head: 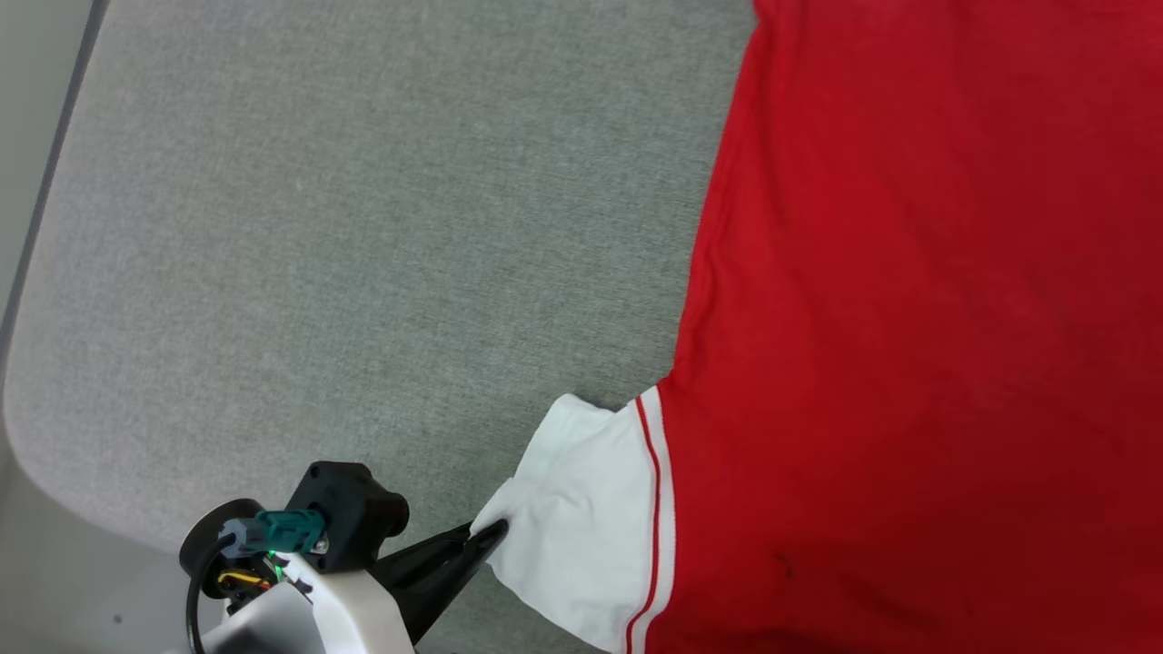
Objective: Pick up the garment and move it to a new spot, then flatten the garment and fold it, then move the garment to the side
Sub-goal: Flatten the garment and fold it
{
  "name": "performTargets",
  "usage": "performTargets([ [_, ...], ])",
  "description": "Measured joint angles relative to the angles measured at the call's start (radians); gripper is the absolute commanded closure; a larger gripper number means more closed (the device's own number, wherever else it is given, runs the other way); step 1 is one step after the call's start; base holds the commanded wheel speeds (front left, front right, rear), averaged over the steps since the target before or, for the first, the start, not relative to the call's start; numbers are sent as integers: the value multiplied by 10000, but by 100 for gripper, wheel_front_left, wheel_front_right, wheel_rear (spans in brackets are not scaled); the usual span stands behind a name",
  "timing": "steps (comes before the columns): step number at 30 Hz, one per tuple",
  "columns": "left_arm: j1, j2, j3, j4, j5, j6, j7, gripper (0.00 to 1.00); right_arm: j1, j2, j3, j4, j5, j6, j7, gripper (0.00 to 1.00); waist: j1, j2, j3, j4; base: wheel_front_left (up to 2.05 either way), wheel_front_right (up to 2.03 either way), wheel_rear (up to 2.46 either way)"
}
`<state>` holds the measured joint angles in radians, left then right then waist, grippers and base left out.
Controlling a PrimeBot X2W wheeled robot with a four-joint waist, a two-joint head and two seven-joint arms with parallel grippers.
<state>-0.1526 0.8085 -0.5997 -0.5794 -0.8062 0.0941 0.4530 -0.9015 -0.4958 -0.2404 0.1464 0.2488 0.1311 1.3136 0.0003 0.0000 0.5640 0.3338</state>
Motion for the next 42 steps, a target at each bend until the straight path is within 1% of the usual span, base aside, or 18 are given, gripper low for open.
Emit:
performTargets([
  [1,-18,-25,-23,31,8,-44,-8,100,-123,-56,-36,102,-132,0,-2,0,0,0,84,98,0,0,0],
  [2,-123,-153,-96,150,25,-136,-79,100,-339,-234,-121,364,-577,0,25,0,-1,0,311,368,0,0,0],
  [4,-174,-261,-132,219,27,-155,-121,100,-357,-364,-196,529,-754,0,38,0,-1,0,435,523,0,0,0],
  [8,-222,-387,-217,345,27,-242,-169,100,-430,-384,-405,685,-947,0,31,0,-1,0,647,741,0,0,0],
  [14,-384,-491,-265,569,100,-286,-222,100,-192,-479,-86,614,-892,-2,138,0,-2,0,786,869,0,0,0],
  [15,-396,-516,-282,591,100,-290,-222,100,-166,-502,-33,589,-846,-4,176,52,-2,0,788,875,0,0,0],
  [16,-405,-543,-293,608,100,-299,-222,100,-127,-523,-2,577,-792,-2,209,84,-3,0,786,880,0,0,0],
  [17,-419,-564,-301,623,100,-314,-222,100,-81,-552,33,569,-729,-2,219,100,-2,0,780,885,0,0,0],
  [22,-488,-612,-334,765,98,-324,-222,100,116,-589,213,594,-633,-2,115,100,-2,0,644,875,0,0,0],
  [28,-451,-566,-288,907,48,-255,-257,100,523,-594,301,876,-541,-2,-221,100,-2,0,213,706,0,0,0],
  [34,-333,-368,-192,1026,-2,-134,-244,100,1214,-573,403,1271,-410,0,-662,100,-2,0,-420,371,0,0,0],
  [42,143,-140,-48,1327,-173,221,-222,100,2619,-487,608,1672,0,0,-1110,100,-3,0,-1553,-258,0,0,0],
])
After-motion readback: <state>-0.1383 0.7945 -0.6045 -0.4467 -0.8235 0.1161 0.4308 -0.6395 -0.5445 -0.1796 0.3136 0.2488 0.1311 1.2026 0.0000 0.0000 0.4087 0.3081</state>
